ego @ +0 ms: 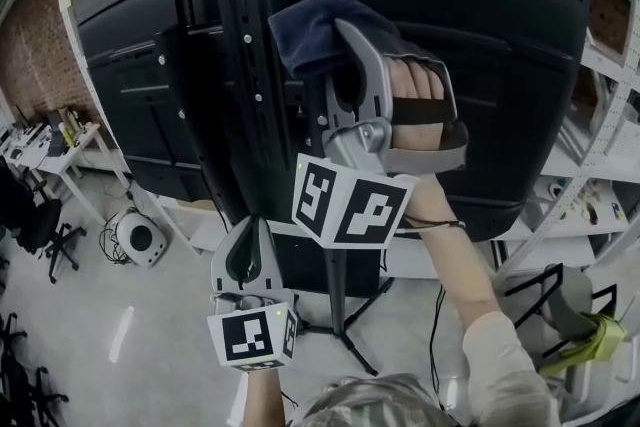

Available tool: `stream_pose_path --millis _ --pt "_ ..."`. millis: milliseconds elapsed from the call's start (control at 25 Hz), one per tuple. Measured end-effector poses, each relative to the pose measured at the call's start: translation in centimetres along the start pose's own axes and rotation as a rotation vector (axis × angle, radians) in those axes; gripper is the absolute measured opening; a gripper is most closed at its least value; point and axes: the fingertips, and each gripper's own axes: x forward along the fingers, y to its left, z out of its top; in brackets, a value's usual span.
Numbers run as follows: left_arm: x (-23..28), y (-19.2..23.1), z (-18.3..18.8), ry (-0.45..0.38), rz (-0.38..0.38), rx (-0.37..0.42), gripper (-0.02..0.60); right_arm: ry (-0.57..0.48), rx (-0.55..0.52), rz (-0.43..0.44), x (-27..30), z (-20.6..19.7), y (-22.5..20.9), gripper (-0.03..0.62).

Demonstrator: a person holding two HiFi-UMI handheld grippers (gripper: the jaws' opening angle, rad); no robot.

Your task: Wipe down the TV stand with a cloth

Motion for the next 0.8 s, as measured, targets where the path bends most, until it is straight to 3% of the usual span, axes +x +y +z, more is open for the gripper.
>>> stream_pose_path --millis 240,800 --pt "0.1 0.0 -0.6 0.011 -0.002 0.001 0.015 0.001 -0.036 0.019 -0.4 -0.1 0.7 0.057" --pt "-0.5 0.2 -1.9 0.046 0.001 -0.02 0.015 0.006 -0.08 0.162 -3.6 -0.6 5.1 0.057"
